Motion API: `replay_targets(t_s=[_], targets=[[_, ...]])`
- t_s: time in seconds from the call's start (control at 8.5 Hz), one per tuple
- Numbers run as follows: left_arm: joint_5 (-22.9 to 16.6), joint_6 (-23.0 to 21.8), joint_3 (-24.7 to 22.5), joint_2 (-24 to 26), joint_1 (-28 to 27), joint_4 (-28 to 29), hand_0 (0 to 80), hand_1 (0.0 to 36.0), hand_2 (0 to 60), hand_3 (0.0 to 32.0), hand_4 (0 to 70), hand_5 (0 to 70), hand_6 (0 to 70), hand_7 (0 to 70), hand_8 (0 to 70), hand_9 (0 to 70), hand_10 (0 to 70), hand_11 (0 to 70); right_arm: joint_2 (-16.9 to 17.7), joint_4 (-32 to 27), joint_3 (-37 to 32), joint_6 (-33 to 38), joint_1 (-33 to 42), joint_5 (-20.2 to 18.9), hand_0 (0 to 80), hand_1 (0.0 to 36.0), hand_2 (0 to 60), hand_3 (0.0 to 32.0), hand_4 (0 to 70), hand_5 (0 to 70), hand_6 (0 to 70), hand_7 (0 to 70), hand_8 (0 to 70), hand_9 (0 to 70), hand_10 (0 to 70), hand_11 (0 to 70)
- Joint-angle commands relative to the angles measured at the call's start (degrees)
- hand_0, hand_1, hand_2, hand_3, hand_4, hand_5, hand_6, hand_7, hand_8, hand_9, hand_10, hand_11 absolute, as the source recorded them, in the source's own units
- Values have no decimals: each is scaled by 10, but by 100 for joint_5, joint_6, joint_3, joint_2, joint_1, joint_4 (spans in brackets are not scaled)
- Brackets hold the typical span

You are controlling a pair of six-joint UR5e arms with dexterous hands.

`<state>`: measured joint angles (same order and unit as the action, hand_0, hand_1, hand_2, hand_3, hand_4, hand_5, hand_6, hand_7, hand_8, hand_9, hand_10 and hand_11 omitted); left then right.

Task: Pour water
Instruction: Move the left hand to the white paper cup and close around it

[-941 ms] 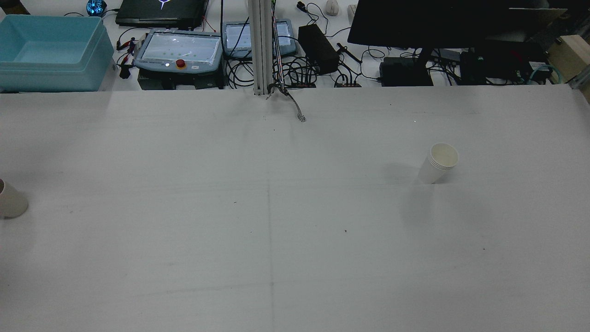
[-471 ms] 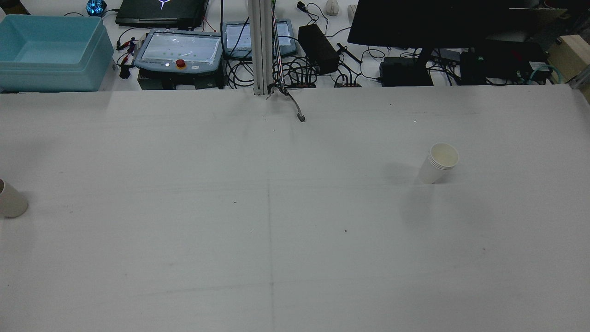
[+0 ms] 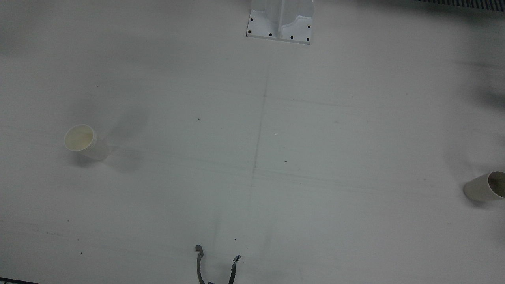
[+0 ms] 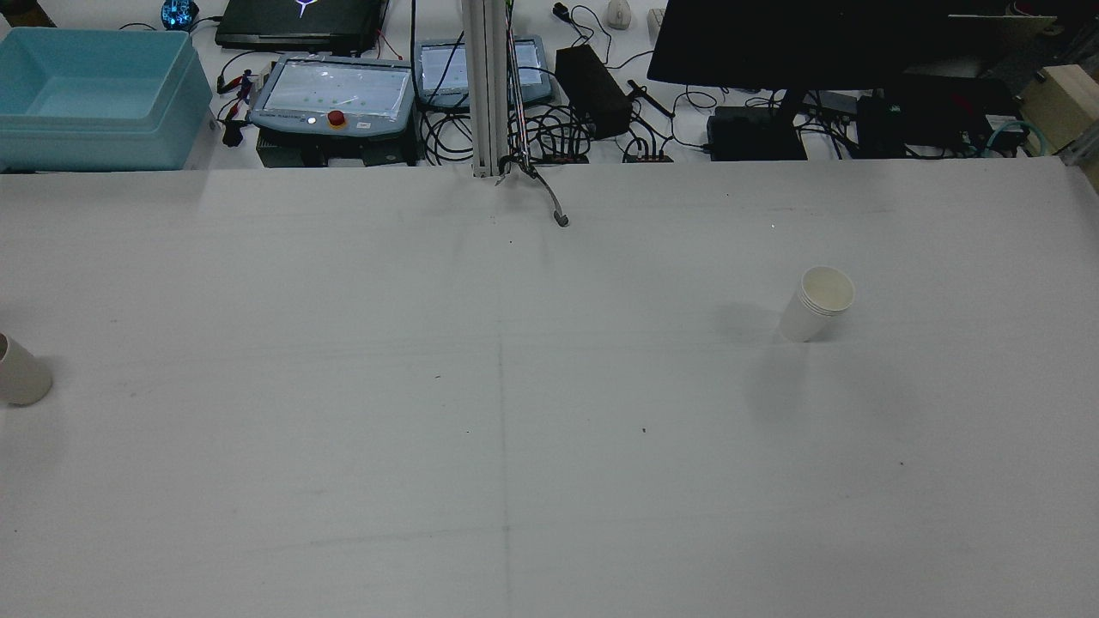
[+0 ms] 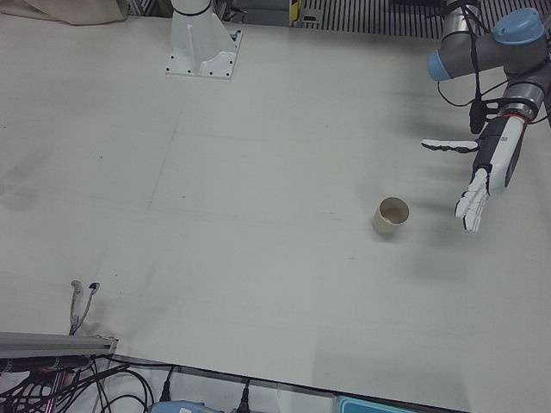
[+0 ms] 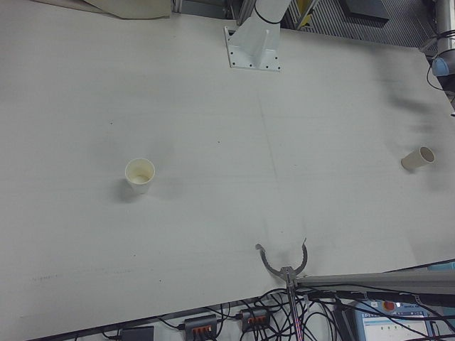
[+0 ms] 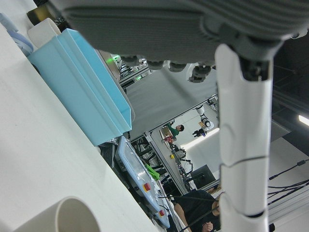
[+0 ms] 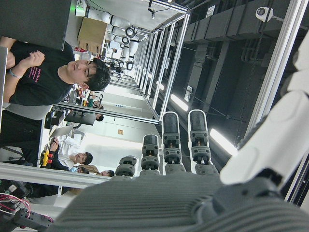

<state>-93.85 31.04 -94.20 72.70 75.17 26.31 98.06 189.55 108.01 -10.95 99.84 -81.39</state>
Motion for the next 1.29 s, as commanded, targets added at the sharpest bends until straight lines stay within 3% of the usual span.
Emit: replay_targets(t_s=[0.0, 0.24, 0.47, 0.94, 1.18], targets=[[51, 243, 787, 16, -195, 707, 628, 187, 0, 0, 108, 28, 0, 0, 3, 0, 0, 8, 29, 12, 0, -39, -52, -9, 378, 65, 138, 0, 41, 308, 171, 341, 98, 183, 47, 75], [322, 375, 1191, 514, -440, 735, 624, 199, 0, 0, 99, 33, 0, 0, 4, 0, 0, 11, 38, 38, 9, -48, -122, -17, 381, 66, 142, 0, 45, 317, 173, 348, 96, 180, 42, 68], [1452, 341, 1605, 895, -1553, 883, 627, 208, 0, 0, 97, 41, 0, 0, 6, 0, 0, 16, 46, 38, 1, -74, -166, -26, 380, 67, 146, 0, 43, 317, 169, 341, 93, 173, 38, 62], [1537, 288, 2000, 728, -1768, 1471, 623, 202, 0, 0, 100, 37, 0, 0, 9, 5, 0, 6, 73, 47, -8, -92, -219, -79, 381, 70, 154, 0, 49, 321, 175, 351, 93, 173, 38, 62], [1537, 235, 2045, 929, -1997, 1342, 615, 199, 0, 0, 101, 38, 0, 0, 7, 2, 0, 9, 73, 47, -8, -100, -237, -79, 382, 70, 152, 0, 50, 323, 175, 354, 92, 171, 36, 59]])
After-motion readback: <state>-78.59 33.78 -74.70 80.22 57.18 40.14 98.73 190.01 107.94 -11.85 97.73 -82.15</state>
